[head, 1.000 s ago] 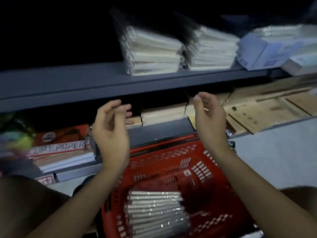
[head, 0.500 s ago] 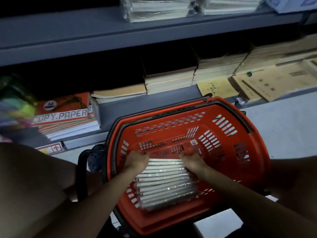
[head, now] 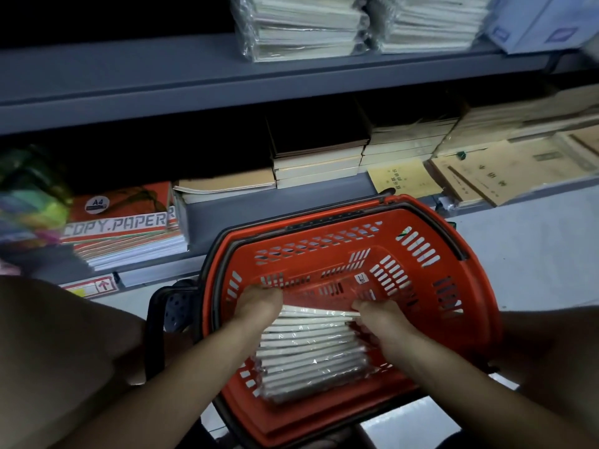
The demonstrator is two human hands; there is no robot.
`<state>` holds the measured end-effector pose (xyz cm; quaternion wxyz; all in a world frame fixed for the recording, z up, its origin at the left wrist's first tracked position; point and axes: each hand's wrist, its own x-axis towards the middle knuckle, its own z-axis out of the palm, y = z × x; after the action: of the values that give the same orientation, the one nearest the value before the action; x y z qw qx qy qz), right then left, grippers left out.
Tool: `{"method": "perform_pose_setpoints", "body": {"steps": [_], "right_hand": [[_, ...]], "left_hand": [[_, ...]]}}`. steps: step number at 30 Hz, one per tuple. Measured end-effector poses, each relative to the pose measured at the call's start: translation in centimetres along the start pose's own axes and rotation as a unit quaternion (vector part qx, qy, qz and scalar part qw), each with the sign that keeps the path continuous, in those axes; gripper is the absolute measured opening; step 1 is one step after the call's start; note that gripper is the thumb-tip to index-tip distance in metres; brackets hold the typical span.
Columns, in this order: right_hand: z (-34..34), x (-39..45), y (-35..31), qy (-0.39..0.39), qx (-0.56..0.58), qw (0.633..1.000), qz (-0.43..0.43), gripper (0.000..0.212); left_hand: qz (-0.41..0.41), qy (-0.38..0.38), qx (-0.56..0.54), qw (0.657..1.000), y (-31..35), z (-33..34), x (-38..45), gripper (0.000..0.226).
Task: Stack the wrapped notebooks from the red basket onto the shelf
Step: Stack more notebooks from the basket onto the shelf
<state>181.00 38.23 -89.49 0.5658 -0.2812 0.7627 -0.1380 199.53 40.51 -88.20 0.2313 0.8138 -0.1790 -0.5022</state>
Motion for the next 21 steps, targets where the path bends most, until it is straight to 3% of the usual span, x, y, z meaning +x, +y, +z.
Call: {"method": "perform_pose_setpoints", "body": {"steps": [5, 7, 11, 14, 21], "right_hand": [[-2.6, -6.4, -1.7, -0.026, 0.111, 0.993, -0.026, 0.024], [-3.6, -8.8, -2.3, -0.048, 0.178, 0.982, -0.051, 0.027], [-5.5, -13.9, -3.1, -0.036, 0.261, 0.957, -0.125, 0.019], [-6.1, -17.9, -3.3, -0.003, 0.280, 0.943, -0.177, 0.012], [-5.0, -22.5, -3.3, 0.038, 0.337, 0.893, -0.295, 0.016]], "left_hand": [[0.030, -0.124, -0.237, 0.963, 1.9, -2.9, -3.8, 0.014], [0.048, -0.172, -0.287, 0.941, 2.2, -3.9, -4.4, 0.036], [0.101, -0.217, -0.334, 0.912, 2.5, -5.7, -7.0, 0.064], [0.134, -0.259, -0.361, 0.886, 2.6, -6.9, -9.5, 0.034], [0.229, -0.294, -0.400, 0.837, 3.2, -10.2, -13.6, 0.046]]}}
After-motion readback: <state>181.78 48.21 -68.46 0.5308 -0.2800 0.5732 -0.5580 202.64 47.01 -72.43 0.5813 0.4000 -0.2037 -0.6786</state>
